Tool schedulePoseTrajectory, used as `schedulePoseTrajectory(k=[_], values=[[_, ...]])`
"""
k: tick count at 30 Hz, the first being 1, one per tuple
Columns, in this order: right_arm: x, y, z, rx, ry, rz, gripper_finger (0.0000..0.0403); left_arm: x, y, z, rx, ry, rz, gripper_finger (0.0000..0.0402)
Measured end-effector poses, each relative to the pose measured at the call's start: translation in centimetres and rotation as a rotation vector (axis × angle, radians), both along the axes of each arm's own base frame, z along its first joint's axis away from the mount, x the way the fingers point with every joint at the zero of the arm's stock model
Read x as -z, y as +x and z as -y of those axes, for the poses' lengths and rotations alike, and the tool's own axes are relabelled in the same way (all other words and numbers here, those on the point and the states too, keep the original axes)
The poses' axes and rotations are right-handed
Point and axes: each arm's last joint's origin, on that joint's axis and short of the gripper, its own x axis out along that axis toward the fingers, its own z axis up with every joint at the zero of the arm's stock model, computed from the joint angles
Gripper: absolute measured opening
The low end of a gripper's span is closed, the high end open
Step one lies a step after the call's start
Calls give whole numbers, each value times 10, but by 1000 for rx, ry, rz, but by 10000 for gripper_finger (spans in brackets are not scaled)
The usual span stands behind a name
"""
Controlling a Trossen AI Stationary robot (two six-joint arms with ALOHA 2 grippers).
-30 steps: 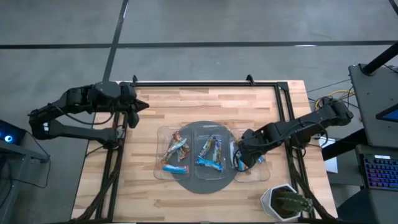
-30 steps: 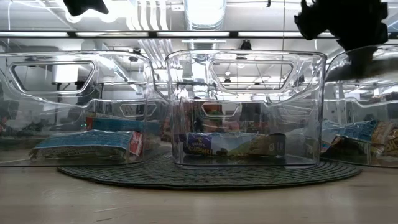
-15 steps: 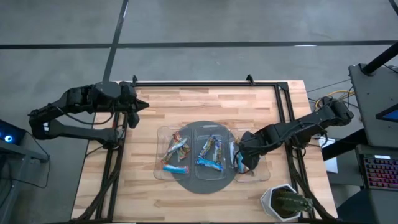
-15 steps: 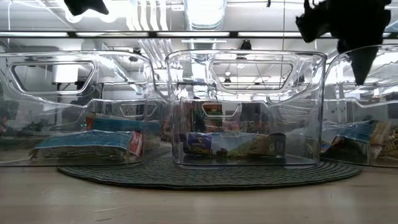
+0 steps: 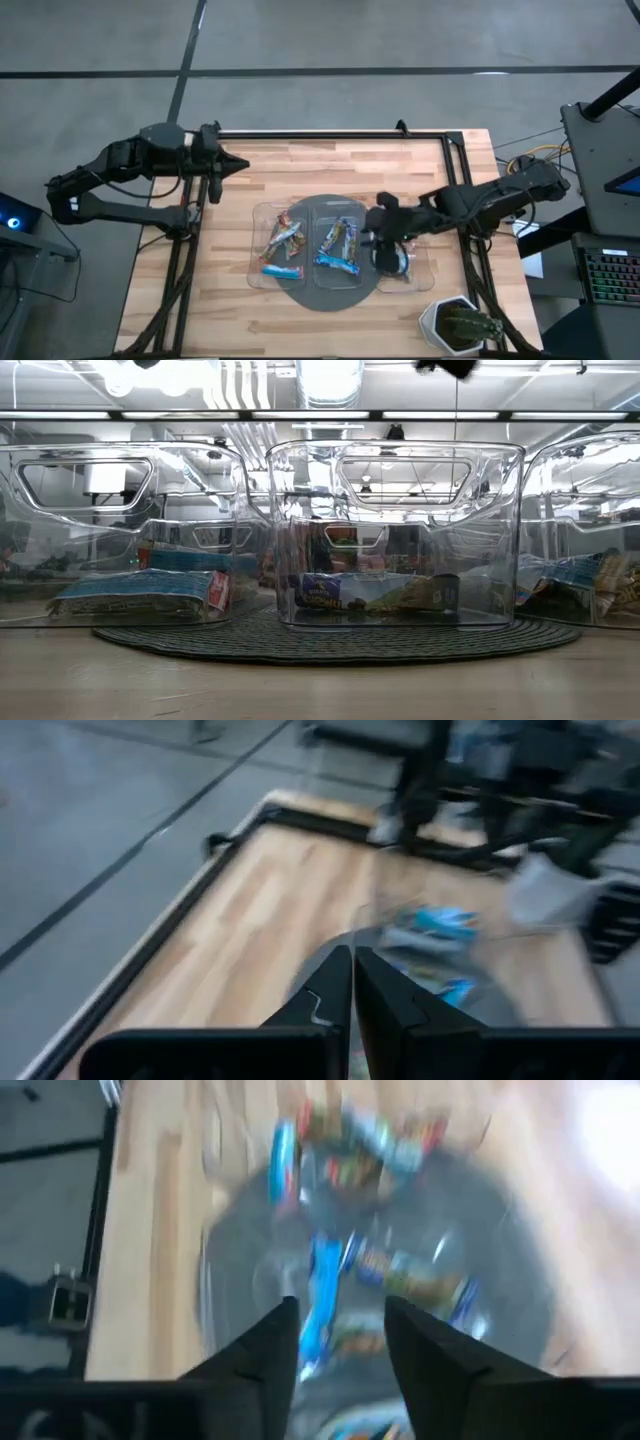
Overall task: Pick and place Granola Bars by type
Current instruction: Return to home position
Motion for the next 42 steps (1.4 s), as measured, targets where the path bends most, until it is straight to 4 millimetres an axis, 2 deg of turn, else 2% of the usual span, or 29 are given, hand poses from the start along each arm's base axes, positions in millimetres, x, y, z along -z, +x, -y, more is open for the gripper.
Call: schedulePoseTrajectory(k=[4, 9, 12, 15, 18, 23, 30, 35, 42], values=[[-32, -2, 7, -29, -52, 112, 80, -6, 2, 3, 125, -7, 73, 0], [-68, -23, 19, -29, -51, 314, 17, -16, -3, 6, 179, 16, 173, 0], [-91, -41, 27, -38, -58, 514, 10, -16, -9, 4, 97, 45, 180, 0], [-96, -57, 38, -19, -73, 671, 9, -9, -13, 4, 48, 61, 188, 0], [-79, -68, 48, 18, -78, 700, 8, 1, -15, 4, 33, 55, 261, 0], [-42, -85, 63, 62, -102, 726, 8, 29, -17, 4, 31, 89, 398, 0], [2, -113, 81, 68, -95, 833, 8, 75, -19, 3, -11, 70, 416, 0], [37, -131, 87, 88, -107, 824, 8, 86, -26, 5, -9, 78, 430, 0], [72, -149, 91, 77, -111, 899, 8, 104, -30, 7, 39, 78, 424, 0]])
